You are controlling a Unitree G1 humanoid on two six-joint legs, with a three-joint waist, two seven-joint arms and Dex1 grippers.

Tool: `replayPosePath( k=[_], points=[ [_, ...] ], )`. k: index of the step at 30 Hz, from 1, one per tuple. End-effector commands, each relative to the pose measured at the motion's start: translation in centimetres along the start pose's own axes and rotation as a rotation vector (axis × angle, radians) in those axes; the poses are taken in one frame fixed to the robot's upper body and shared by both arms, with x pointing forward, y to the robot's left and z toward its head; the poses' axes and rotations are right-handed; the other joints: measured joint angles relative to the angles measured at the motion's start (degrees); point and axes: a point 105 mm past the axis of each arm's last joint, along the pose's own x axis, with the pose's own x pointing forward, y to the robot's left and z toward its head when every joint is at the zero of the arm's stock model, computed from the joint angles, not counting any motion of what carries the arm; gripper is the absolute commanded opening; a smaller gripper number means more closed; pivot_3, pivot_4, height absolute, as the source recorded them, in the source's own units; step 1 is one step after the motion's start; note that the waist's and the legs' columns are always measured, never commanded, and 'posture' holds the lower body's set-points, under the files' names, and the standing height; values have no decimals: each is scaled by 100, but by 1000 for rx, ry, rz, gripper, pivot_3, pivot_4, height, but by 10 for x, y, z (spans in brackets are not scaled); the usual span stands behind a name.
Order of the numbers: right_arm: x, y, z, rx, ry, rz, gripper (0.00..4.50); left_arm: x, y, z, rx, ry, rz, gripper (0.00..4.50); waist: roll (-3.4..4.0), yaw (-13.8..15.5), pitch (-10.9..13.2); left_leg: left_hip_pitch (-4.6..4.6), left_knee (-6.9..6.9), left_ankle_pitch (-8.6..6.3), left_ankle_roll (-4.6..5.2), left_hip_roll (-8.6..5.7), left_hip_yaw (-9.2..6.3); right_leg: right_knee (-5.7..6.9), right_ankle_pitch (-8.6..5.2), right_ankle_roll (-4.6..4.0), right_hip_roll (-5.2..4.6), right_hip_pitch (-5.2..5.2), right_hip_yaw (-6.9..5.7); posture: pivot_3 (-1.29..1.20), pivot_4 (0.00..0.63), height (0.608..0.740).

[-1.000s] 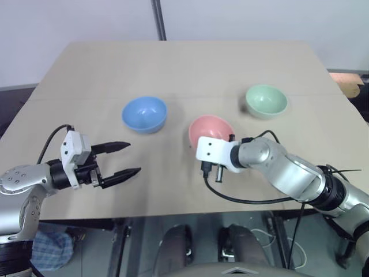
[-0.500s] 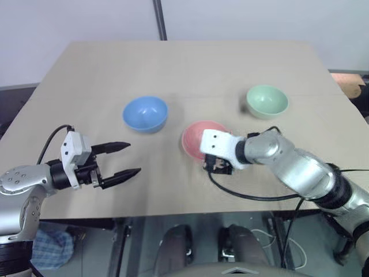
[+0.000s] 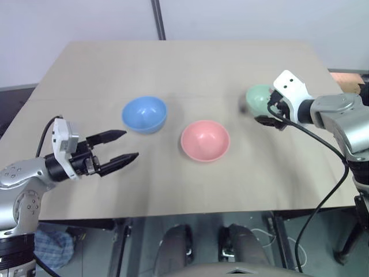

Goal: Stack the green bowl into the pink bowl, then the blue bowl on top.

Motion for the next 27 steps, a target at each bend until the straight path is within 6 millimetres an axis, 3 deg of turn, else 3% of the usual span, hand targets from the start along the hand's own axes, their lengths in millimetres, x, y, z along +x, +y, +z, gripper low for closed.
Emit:
replayPosePath(
  k=[1, 10, 15, 20, 23, 27],
  points=[
    [9, -16, -4, -19, -4, -47, 3815, -4, 4, 12, 28, -50, 17, 4500, 0, -7, 0, 0, -1, 0, 0, 0, 4, 0, 1, 0, 0, 0, 4, 0, 150, 740],
    [46, -24, -31, -88, 90, -29, 3815, -6, 4, 18, 43, -74, -3, 4500, 3, -12, 5, 0, -2, 1, -1, 0, 7, 1, 1, 0, 0, -1, 4, 0, 150, 740],
    [62, -26, -30, -149, 104, -22, 3815, -6, 4, 24, 52, -91, -10, 4500, 4, -19, 6, 3, -1, 1, -2, 0, 7, 3, 1, 0, 0, 0, 5, 0, 150, 740],
    [71, -27, -22, -183, 88, -16, 1728, -8, 3, 27, 61, -91, -15, 4500, 4, -47, 7, 3, -1, 1, -2, 0, 8, 4, 2, -1, 0, 0, 6, 0, 150, 740],
    [74, -25, -20, -195, 81, -4, 174, -10, 2, 28, 66, -84, -17, 4500, 5, -58, 7, 3, -1, 1, -2, 0, 8, 3, 2, -2, -1, 0, 6, 0, 150, 740],
    [76, -22, -21, -197, 79, 6, 78, -12, 2, 29, 70, -84, -14, 4500, 5, -77, 7, 3, 0, 1, -2, 0, 7, 3, 2, -1, -2, 2, 6, 0, 150, 740]
  ],
)
